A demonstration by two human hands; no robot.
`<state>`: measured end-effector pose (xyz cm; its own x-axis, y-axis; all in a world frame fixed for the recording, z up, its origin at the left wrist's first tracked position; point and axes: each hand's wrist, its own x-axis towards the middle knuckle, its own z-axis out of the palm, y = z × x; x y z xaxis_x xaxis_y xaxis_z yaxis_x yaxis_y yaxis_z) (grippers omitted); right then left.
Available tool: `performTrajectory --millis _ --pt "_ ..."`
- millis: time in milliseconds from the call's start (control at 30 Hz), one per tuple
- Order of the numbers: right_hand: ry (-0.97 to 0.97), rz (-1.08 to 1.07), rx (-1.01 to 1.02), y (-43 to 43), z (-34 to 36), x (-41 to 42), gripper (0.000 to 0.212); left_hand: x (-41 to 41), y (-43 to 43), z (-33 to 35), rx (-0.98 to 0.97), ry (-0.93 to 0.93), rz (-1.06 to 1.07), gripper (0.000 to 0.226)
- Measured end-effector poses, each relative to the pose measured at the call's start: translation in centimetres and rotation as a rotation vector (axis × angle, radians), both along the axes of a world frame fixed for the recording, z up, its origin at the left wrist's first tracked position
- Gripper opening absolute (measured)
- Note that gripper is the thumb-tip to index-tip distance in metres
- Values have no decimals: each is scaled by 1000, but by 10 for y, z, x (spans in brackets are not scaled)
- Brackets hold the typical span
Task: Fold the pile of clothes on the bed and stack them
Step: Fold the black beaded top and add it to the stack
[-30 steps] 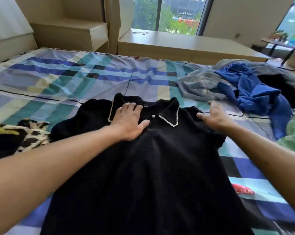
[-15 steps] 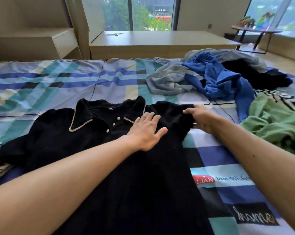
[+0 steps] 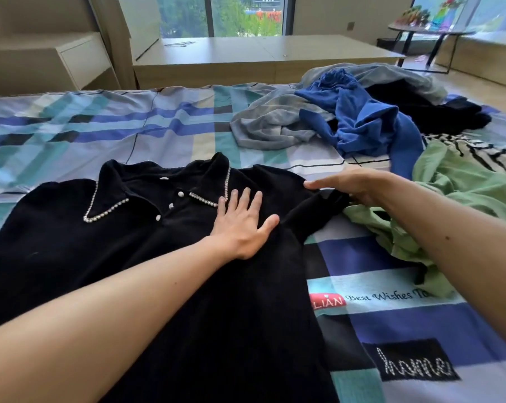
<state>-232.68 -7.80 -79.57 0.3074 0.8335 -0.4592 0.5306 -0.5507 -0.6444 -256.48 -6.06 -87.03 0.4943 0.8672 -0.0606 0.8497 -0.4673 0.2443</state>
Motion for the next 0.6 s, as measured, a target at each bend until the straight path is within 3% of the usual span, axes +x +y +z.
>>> performTrajectory --millis 133,233,300,400,600 --pt "-33 -70 -56 -2 7 3 17 16 -16 4 88 -123 -44 75" --pt "21 -293 342 9 6 7 42 22 -28 -5 53 -16 -81 82" --pt "208 -432 528 11 2 1 54 24 -29 -10 43 16 -61 87" --pt "363 -407 350 -4 -10 -15 40 24 -30 -14 42 12 -15 98" --pt "321 -248 108 -19 -9 -25 17 26 -31 -17 32 -6 45 109"
